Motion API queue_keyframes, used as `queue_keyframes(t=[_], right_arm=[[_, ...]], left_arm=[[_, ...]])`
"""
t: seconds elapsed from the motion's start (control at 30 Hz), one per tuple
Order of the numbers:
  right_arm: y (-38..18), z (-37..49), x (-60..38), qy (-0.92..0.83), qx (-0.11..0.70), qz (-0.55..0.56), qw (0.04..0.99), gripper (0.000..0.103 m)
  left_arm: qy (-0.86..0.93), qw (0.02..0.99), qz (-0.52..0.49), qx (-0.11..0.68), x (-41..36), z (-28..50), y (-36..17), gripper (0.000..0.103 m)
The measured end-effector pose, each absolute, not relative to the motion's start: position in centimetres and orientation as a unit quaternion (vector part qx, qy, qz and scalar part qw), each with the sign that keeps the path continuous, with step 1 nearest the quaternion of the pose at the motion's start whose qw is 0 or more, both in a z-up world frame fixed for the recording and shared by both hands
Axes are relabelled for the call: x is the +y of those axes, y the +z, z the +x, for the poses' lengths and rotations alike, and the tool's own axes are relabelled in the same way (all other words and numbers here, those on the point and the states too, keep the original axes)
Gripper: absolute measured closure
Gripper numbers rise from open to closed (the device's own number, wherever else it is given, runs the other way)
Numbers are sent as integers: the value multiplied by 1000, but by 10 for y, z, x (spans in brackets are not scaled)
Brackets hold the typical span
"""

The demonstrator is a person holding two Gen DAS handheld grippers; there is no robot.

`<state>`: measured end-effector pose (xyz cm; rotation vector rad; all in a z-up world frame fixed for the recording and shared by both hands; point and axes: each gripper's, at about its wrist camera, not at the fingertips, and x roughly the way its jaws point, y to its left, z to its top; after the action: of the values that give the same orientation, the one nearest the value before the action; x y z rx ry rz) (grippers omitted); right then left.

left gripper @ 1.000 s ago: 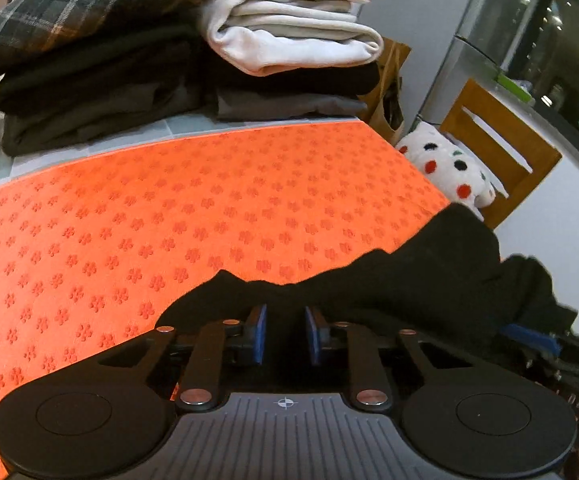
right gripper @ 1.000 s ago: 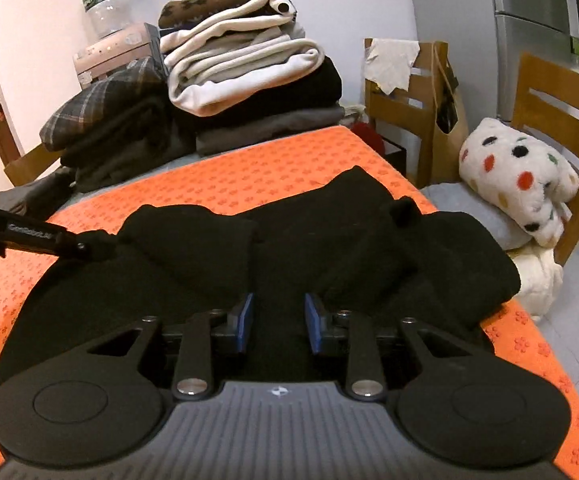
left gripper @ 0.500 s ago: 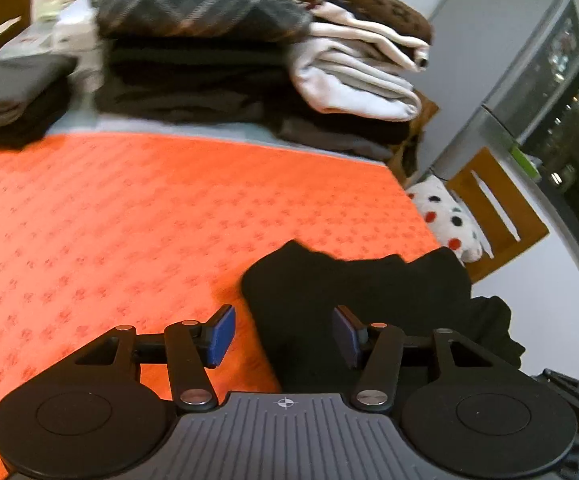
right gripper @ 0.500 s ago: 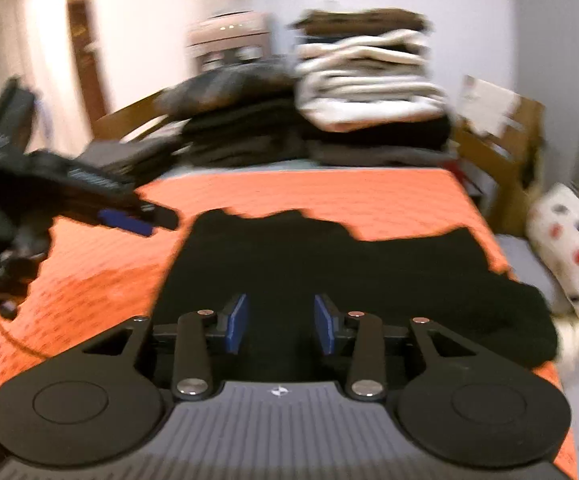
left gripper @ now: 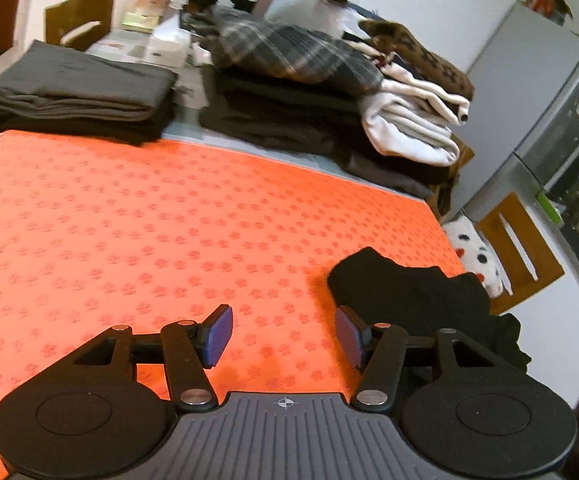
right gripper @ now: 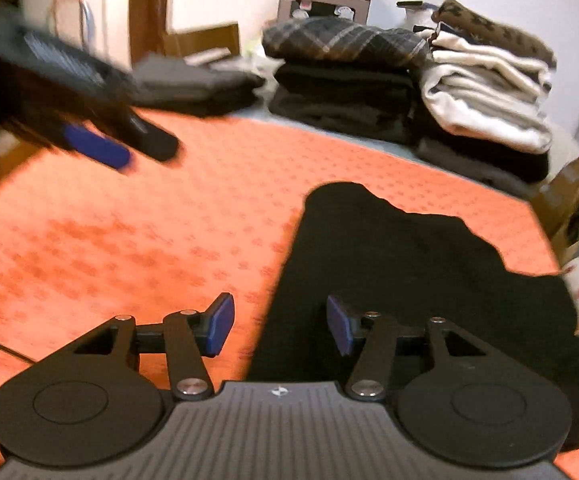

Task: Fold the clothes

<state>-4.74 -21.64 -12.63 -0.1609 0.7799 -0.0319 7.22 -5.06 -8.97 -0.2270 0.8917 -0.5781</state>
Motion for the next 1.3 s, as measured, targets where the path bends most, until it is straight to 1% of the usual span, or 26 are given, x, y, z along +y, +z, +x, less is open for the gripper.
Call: queue_keyframes(t=[0.07,0.17,0.2,0.23,0.3,0.4,0.43,0.7,0.9,1.07,1.17,1.3], right_arm=[[-136,-43,-207,-22,384,-118,915,42],[-152,-38,-193,-33,390,-176,903,41],[-156,-38,-192,-39,389,-184,902,44],[-158,-38,-193,-48,385,-189,902,56],[-158,-39,-195,-58,380,-192,903,60],[-150,-41,-204,-53,376,-166,910,77],[-145,-42,-208,-51,374,-149,914,79],[-66,-71,-275,-73,295,40,952,81],[-34,-112,-356,-96,221,195,951,81],[-32,-153,-432,-115,178,275,938,82],[-43,-172,-477,-129,177,302,928,82],[-74,-191,-538,-143,191,340,910,82]], left_arm=[[-272,856,-111,425,-43,69,-90,43],[-269,856,-111,426,-37,65,-90,43],[-269,856,-111,427,-35,64,-91,43],[-269,856,-112,427,-33,63,-91,43],[-268,856,-113,427,-30,61,-92,43],[-268,857,-116,425,-28,60,-91,43],[-268,857,-118,423,-28,59,-91,43],[-275,859,-127,413,-42,57,-84,43],[-282,857,-132,410,-77,56,-77,43],[-300,854,-120,407,-130,51,-72,43],[-312,850,-113,409,-166,47,-70,43],[-327,848,-91,406,-212,38,-67,43]])
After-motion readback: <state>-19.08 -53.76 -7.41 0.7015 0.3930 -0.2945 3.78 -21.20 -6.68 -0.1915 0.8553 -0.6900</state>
